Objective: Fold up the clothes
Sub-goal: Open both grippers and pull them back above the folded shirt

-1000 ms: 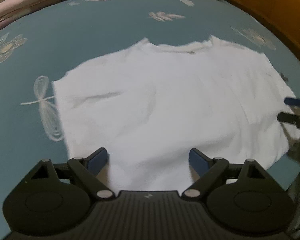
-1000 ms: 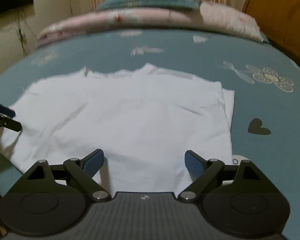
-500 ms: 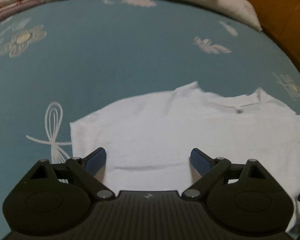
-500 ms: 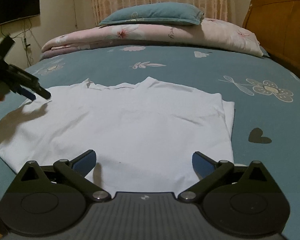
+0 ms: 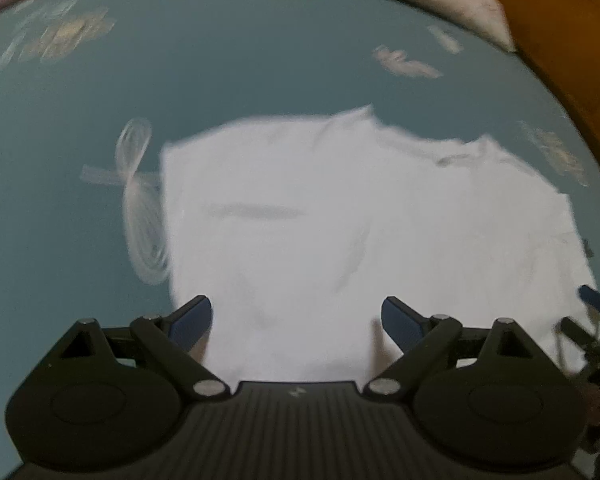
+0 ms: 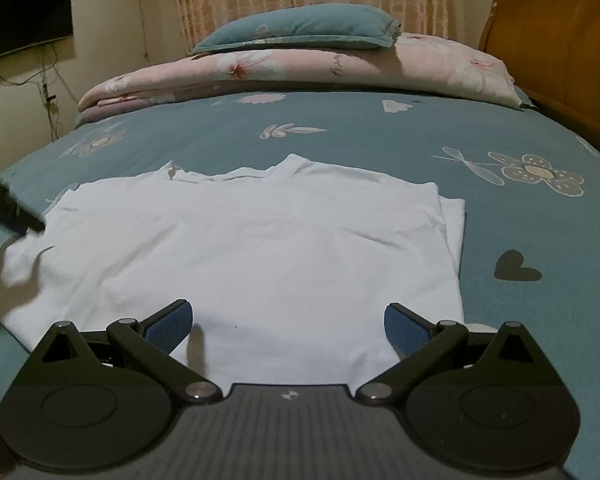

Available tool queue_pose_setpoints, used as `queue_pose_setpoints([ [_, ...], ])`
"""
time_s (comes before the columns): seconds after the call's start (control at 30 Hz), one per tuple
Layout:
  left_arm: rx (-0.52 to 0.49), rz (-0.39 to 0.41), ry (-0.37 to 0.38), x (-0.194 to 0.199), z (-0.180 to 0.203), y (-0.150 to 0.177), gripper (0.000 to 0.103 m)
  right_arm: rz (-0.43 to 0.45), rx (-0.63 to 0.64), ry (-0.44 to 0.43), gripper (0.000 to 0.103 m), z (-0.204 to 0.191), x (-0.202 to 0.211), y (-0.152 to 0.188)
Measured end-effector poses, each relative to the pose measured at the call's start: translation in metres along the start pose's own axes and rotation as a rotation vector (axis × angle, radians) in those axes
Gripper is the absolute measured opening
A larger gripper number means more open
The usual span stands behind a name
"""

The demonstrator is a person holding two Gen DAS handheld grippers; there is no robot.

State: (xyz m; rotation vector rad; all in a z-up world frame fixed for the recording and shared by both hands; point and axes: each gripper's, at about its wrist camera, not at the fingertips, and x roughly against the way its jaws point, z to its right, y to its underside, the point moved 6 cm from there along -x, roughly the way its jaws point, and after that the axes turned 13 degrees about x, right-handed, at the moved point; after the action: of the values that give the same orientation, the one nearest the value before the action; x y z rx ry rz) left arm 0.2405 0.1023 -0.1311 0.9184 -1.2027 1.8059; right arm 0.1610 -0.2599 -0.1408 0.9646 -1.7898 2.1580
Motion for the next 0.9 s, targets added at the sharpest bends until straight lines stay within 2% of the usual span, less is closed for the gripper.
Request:
queue_pose_setpoints([
  [0.13,0.01,0.035,0.016,0.02,0.001,0.003,0.091,0.004,-0.03,0.0,0.103,0.003,0.003,0.001],
  [0.3,-0.054,0.052,0.001,0.041,0.012,0.012,0.092,-0.006,-0.035,0.017,0.103,0.001,0.009,-0.001],
  [0.47,-0.092,0.03,-0.04,0.032,0.016,0.029,0.092,-0.006,-0.038,0.033,0.103,-0.001,0.023,-0.002],
  [0.63,-0.154,0.035,-0.027,0.024,0.031,0.054,0.092,-0.008,-0.052,0.046,0.103,0.0,0.035,-0.001],
  [0.9,-0.167,0.019,-0.042,0.019,0.026,0.087,0.093,-0.016,-0.074,0.067,0.103,0.002,0.045,0.001],
])
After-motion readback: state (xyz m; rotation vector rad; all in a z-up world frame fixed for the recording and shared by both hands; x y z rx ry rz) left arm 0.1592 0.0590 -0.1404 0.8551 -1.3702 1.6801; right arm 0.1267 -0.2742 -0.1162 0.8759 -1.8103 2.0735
